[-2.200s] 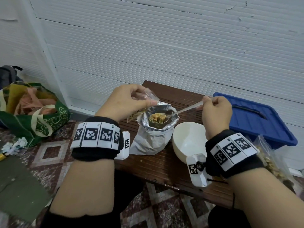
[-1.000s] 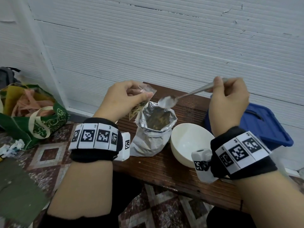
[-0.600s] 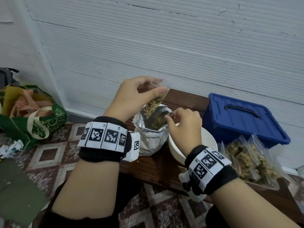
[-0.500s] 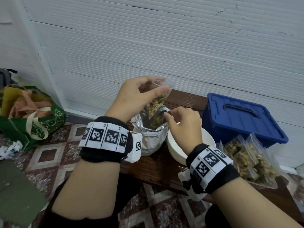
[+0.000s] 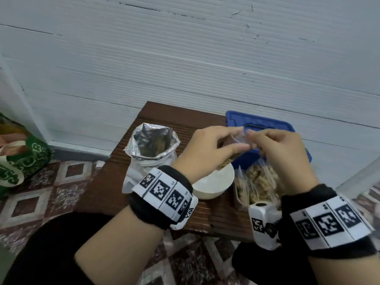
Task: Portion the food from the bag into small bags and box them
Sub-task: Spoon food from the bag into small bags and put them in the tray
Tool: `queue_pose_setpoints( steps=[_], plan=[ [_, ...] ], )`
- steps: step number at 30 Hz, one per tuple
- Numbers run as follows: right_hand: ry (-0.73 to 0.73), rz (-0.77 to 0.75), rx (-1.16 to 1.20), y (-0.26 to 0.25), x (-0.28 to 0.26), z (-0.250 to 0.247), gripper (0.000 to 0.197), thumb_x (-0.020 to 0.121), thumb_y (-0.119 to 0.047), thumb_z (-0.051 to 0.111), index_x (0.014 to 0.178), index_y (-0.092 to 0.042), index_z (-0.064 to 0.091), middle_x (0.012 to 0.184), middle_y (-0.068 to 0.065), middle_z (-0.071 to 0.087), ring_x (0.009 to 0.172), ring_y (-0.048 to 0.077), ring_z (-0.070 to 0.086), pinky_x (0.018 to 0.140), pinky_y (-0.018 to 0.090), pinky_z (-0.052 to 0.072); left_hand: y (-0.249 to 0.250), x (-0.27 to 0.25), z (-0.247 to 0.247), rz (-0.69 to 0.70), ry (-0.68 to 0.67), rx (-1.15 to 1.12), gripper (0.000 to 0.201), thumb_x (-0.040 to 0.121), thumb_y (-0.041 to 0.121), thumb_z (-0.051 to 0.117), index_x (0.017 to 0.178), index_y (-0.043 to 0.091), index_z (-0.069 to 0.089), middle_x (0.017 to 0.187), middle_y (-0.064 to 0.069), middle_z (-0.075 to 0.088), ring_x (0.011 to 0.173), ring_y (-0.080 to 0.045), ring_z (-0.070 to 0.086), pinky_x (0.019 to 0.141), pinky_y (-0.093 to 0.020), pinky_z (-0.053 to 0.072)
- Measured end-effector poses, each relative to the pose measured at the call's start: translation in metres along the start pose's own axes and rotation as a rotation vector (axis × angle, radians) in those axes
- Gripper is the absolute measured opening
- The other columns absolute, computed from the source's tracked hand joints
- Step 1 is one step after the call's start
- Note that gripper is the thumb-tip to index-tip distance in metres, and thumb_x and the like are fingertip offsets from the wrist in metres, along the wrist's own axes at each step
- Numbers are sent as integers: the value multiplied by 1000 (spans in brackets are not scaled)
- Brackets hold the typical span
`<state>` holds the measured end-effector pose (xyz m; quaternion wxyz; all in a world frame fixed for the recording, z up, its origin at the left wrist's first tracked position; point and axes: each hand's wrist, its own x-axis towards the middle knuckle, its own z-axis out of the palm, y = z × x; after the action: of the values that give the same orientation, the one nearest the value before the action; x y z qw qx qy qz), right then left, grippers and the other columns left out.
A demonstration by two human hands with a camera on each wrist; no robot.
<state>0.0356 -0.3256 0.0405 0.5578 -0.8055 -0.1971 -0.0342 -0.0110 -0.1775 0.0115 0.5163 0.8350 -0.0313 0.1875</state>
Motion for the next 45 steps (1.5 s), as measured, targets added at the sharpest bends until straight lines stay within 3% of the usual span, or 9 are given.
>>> queue_pose_setpoints(
  steps=[6, 9, 14, 18, 23, 28, 34, 40, 45],
  plan=[
    [-49, 20, -60, 22, -1, -32, 29, 90, -20, 62, 67, -4, 71, 58, -8, 67, 55, -5, 56, 62, 14, 40, -5, -4, 36, -45, -156, -77, 73, 75, 33, 78, 141, 26, 46, 113, 27, 52, 95, 31, 44, 89, 2, 35],
    [-59, 29, -22, 31, -1, -39, 29, 91, -18, 61, 70, 0, 71, 56, -5, 67, 54, -6, 55, 57, 6, 38, -18, -2, 45, -87, -239, -56, 74, 73, 36, 79, 140, 28, 47, 125, 18, 59, 110, 16, 50, 96, -5, 38],
    [-67, 96, -30, 38, 1, -42, 31, 91, -28, 61, 72, -6, 73, 59, -7, 65, 51, -4, 50, 65, 20, 38, -29, -1, 53, -113, -170, -54, 53, 73, 31, 81, 121, 30, 57, 108, 14, 67, 104, 6, 58, 85, -1, 37],
    [-43, 98, -160, 37, 0, -38, 41, 77, -54, 69, 68, -14, 73, 61, -6, 67, 56, -2, 57, 54, 8, 42, -35, 0, 58, -124, -114, 1, 46, 72, 33, 82, 112, 34, 58, 100, 14, 67, 98, 6, 58, 80, 1, 36],
    [-35, 51, -440, 45, 3, -31, 20, 80, -32, 73, 67, -17, 70, 58, -9, 63, 56, 1, 56, 49, 9, 37, -44, 0, 61, -144, -49, 34, 49, 73, 28, 82, 117, 25, 60, 96, 15, 67, 94, 10, 55, 78, 2, 35],
    [-6, 72, -520, 50, 11, -29, 24, 86, -24, 64, 70, -8, 71, 62, -1, 64, 65, 13, 61, 61, 26, 48, -49, 1, 59, -185, -92, 31, 64, 74, 37, 79, 130, 24, 52, 114, 16, 63, 105, 5, 55, 83, -2, 38],
    [-33, 96, -613, 62, 25, -27, 28, 87, -24, 62, 69, -5, 71, 65, 3, 65, 76, 23, 62, 87, 48, 48, -56, 6, 47, -243, -15, 59, 44, 88, 32, 66, 129, 22, 53, 114, 13, 63, 105, 0, 58, 88, -12, 40],
    [-43, 111, -758, 70, 26, -19, 19, 91, -31, 58, 78, -20, 66, 84, -4, 65, 95, 22, 59, 99, 41, 36, -63, 9, 39, -288, 15, 78, 36, 91, 26, 63, 126, 22, 55, 110, 13, 63, 100, 1, 58, 88, -14, 43],
    [22, 55, -841, 71, 24, -21, 21, 94, -34, 55, 89, -20, 69, 91, -2, 68, 96, 24, 58, 93, 38, 30, -65, 10, 38, -307, 13, 78, 34, 91, 26, 63, 125, 23, 56, 110, 12, 63, 98, 2, 58, 88, -18, 43]
  ],
)
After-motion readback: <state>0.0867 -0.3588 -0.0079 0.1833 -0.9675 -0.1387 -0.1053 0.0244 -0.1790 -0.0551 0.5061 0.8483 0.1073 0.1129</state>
